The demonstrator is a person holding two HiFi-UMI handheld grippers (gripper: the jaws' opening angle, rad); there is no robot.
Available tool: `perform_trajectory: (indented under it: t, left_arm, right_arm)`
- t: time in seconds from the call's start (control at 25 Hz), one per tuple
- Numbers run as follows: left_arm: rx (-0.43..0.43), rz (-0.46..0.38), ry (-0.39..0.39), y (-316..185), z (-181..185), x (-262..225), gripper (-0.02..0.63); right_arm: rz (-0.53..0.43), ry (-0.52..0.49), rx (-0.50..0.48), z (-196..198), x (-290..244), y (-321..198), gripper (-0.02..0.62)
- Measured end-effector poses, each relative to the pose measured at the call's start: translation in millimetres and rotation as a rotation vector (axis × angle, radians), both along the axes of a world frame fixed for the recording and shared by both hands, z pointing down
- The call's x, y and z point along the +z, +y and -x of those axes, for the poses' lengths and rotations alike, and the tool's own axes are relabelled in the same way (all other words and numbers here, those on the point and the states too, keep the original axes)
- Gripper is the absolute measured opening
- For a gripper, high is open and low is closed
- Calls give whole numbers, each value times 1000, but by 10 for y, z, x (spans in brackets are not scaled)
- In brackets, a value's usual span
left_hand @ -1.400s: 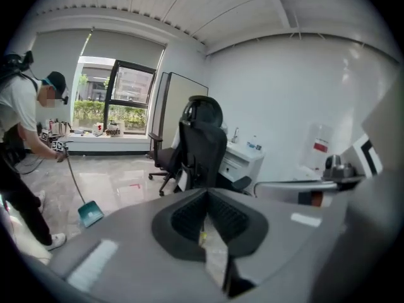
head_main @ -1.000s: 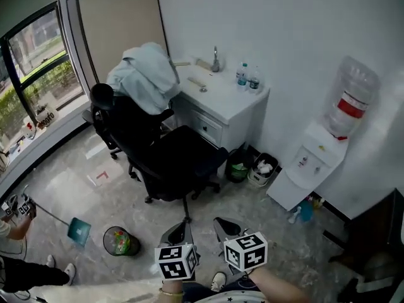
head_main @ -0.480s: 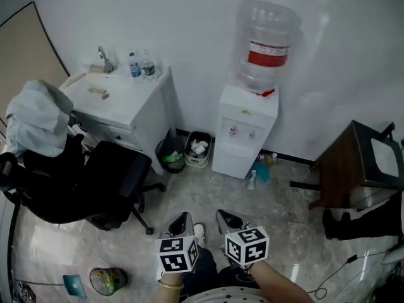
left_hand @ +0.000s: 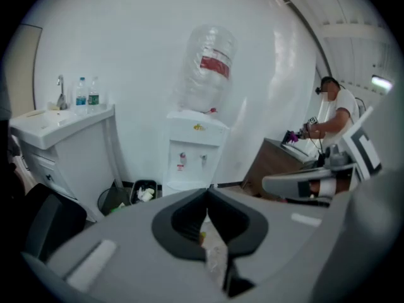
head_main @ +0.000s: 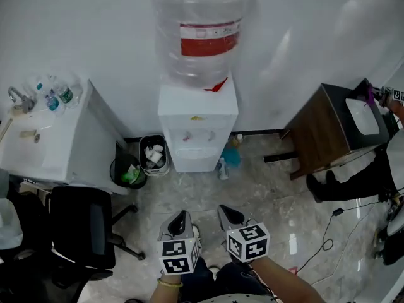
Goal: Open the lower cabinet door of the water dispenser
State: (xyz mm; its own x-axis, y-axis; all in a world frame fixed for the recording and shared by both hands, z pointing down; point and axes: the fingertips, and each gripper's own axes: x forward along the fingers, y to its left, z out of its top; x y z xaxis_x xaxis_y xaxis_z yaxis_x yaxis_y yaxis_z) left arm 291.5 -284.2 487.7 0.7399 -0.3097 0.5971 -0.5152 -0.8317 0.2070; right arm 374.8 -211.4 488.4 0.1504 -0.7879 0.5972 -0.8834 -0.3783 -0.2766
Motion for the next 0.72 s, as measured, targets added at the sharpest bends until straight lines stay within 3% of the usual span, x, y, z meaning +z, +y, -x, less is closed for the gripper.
perform_trajectory:
  t: [0.24, 0.4, 0.56, 0.64, 0.72]
  left_arm:
    - [108, 71, -63, -300, -600, 679, 8]
    - [96, 133, -82, -360, -893, 1283, 8]
    - [83, 175, -125, -330, -1122, 1964, 8]
    - [78, 181, -142, -331, -1310, 2316, 8]
    - [75, 187, -151, -351, -1526, 2661, 8]
  right_arm:
    - [32, -51, 130, -561, 587, -389, -2]
    - [52, -89, 194, -1004, 1231, -572, -1]
    - [74, -104, 142, -1346, 2054, -692, 0]
    - [105, -68, 62, -1580, 2537, -771, 83]
    - [156, -11, 0, -1905, 3006, -861, 104]
